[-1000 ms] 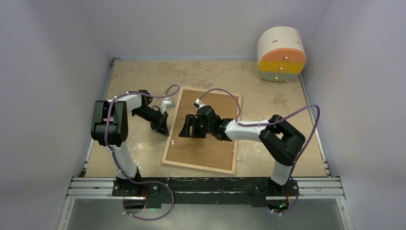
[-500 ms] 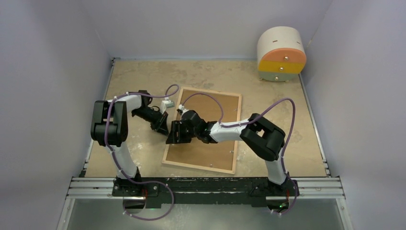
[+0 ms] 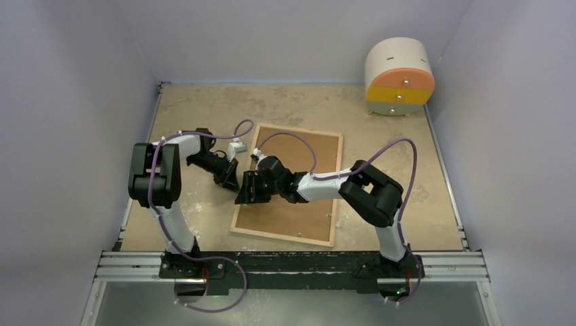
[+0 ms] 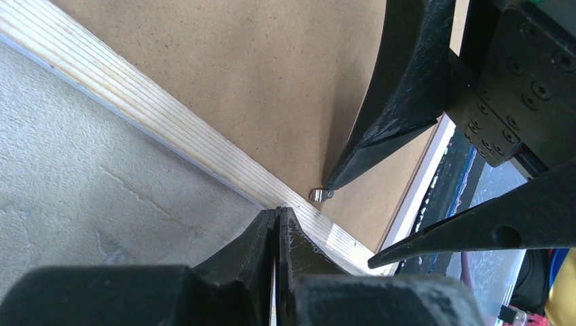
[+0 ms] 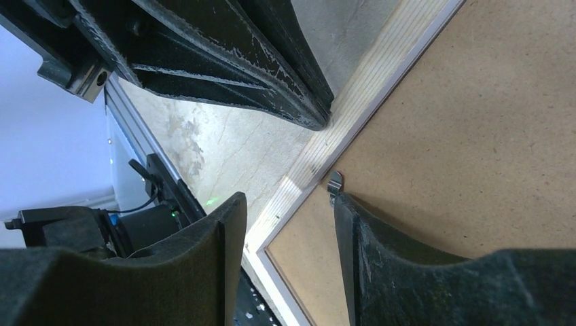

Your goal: Put the photo into the frame

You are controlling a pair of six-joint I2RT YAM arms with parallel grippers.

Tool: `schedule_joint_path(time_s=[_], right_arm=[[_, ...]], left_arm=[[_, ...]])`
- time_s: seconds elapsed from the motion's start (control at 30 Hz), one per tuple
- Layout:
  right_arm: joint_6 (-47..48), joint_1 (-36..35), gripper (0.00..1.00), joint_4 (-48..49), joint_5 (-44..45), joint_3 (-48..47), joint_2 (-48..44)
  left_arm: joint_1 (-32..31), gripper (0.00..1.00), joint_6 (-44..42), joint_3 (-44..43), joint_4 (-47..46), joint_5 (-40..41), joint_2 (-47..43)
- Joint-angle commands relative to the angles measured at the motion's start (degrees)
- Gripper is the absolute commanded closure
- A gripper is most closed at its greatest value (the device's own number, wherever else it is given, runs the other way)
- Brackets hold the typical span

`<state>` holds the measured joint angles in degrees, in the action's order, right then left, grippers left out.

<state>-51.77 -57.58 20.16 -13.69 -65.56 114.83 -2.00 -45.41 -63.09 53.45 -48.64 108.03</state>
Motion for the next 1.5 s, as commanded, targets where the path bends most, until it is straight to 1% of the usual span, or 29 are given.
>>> schedule_joint_path(time_s=[0.0,0.7,0.8,1.07,1.17,1.47], right_arm=[[-0.67,-0.16,0.47,1.44,-1.55,-0.26,0.35],[-0.15,-0.16,0.51,-1.33,-5.38,-3.39,2.85],[-0.39,-0.11,0.51,-1.36,-5.96,-3.43,2.07],[2.22,3.92,0.51,-2.80,-5.62,-3.28,-3.09],[2.58,5.27,0.51,-2.41,-7.08,-2.46,-3.06],[2.94,5.46,0.53,-0.77,-8.35,-2.78,0.62]], left_arm=[[-0.37,0.96,-1.79,1.37,-3.62,4.17,-0.22],[-0.37,0.96,-2.23,1.57,-3.44,4.29,-0.64],[-0.37,0.96,-2.38,1.57,-3.28,4.33,-0.69],[0.30,0.96,-2.84,0.96,-2.53,4.44,-1.10],[0.49,0.96,-2.95,1.02,-2.42,4.30,-1.08],[0.50,0.97,-2.84,0.91,-2.30,4.08,-1.06]])
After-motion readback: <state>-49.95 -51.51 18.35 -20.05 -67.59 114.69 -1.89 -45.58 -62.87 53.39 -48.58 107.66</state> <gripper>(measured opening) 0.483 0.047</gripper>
